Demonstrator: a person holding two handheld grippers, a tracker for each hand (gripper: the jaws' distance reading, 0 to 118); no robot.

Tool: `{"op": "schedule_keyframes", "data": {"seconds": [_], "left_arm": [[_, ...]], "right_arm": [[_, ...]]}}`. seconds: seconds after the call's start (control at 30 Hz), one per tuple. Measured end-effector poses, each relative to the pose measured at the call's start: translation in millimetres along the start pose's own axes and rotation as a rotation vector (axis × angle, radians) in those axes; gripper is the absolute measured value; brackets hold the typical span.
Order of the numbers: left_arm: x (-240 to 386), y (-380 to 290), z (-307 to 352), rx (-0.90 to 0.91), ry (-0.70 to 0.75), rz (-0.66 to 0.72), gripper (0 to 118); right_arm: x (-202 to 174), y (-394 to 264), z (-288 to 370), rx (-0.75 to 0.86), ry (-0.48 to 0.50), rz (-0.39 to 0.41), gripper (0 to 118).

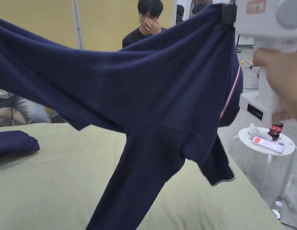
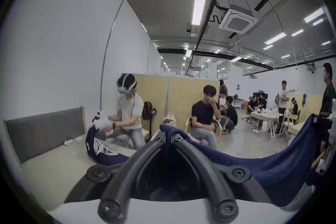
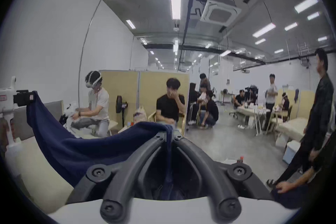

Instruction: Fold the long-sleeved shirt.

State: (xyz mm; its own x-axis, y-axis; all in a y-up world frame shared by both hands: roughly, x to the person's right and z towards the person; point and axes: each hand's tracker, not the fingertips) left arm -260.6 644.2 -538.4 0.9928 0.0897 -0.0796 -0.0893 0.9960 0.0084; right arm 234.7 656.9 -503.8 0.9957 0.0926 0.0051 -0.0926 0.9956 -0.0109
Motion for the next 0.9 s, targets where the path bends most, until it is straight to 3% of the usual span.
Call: {"op": "schedule_keyframes", "data": {"seconds": [0.07,0.23,0.43,0.53,0.67,0.9], "left_arm": [[2.6,28.2,-18.6,0.003,0.003,0.018,1],[16.8,86.8,-38.3,0.104,0.03,0.017,1],[30.7,86.1,-52.4,0.14,-0.004,-0.028,1],[33.7,51.4,-59.6,0.1,-0.021,-0.117,1],[30.5,-29.0,-48.7,0.007,-0.073,-0.172,1],[-3.9,-242.8,31.1,-0.316,-0.151,-0.077,1]], "right_arm": [[0.2,31.9,-23.0,0.016,-0.026,-0.008,3],[-5.6,91.7,-59.4,0.05,-0.12,0.07,3],[-0.7,88.3,-98.9,0.036,-0.105,0.085,3],[3.5,50.1,-108.9,-0.007,-0.1,0.115,3],[12.8,-36.6,-91.0,-0.081,0.005,-0.028,3],[4.0,-271.4,12.2,-0.366,0.092,-0.149,3]]}}
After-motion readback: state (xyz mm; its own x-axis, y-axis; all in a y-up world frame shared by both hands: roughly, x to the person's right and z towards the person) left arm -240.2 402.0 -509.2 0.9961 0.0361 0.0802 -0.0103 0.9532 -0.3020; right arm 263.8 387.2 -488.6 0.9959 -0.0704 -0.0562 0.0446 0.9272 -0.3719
